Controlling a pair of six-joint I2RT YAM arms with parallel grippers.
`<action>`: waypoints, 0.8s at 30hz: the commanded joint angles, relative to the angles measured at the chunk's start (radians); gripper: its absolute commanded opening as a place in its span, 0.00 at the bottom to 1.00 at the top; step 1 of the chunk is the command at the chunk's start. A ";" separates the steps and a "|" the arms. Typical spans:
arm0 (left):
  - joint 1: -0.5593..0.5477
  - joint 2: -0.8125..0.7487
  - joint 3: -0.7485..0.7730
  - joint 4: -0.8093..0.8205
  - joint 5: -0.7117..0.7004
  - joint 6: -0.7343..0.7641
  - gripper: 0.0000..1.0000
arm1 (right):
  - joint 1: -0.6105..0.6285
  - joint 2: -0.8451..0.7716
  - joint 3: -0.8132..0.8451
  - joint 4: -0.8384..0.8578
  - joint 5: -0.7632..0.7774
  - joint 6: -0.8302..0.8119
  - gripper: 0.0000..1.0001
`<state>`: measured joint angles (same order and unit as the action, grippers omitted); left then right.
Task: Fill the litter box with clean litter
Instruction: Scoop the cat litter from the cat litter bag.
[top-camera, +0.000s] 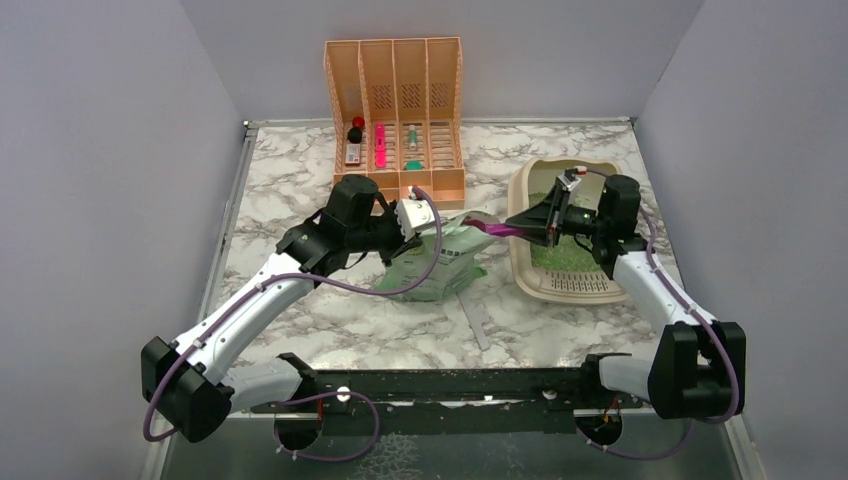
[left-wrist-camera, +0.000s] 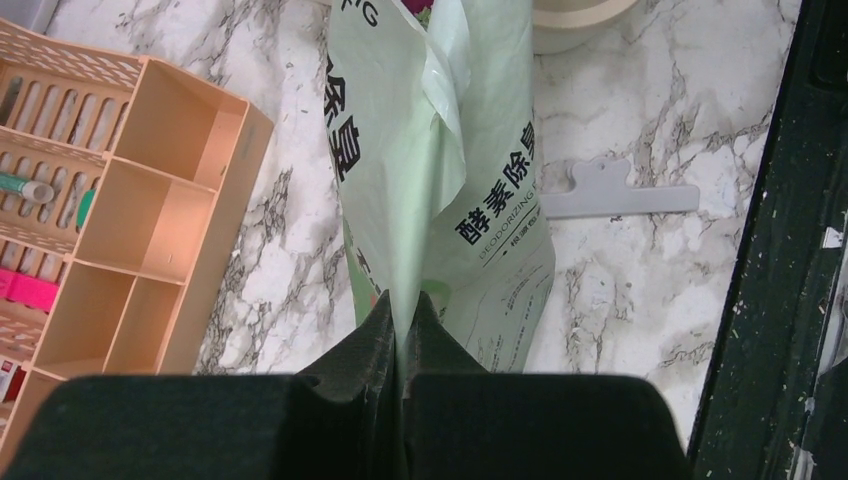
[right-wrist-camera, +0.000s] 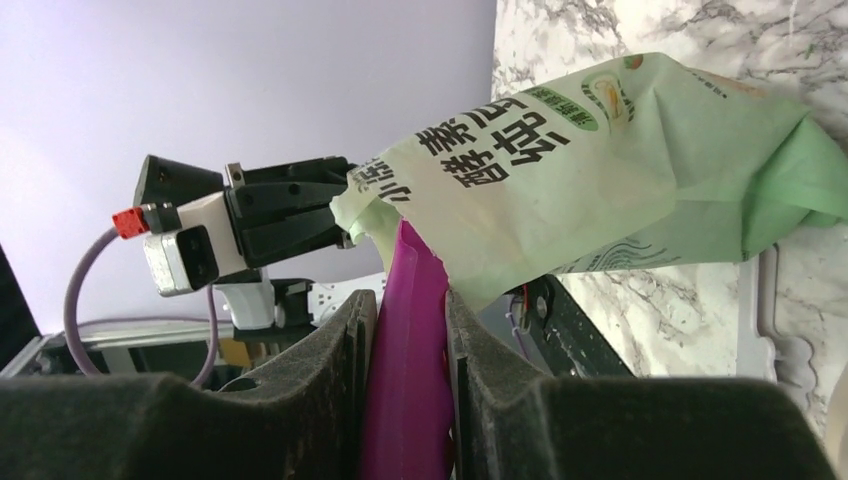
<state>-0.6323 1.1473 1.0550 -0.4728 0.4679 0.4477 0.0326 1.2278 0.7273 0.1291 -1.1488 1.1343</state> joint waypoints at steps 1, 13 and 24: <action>0.005 -0.029 0.044 0.018 0.021 -0.017 0.00 | 0.075 0.014 -0.038 0.213 -0.021 0.136 0.01; 0.005 -0.062 0.010 0.004 0.002 -0.004 0.00 | -0.047 -0.025 0.017 -0.054 -0.100 -0.030 0.01; 0.005 -0.091 -0.023 -0.007 0.032 0.016 0.00 | -0.181 -0.096 -0.062 -0.079 -0.181 -0.047 0.01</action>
<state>-0.6350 1.1095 1.0351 -0.4892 0.4808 0.4473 -0.1104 1.1557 0.6785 0.0940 -1.2469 1.1152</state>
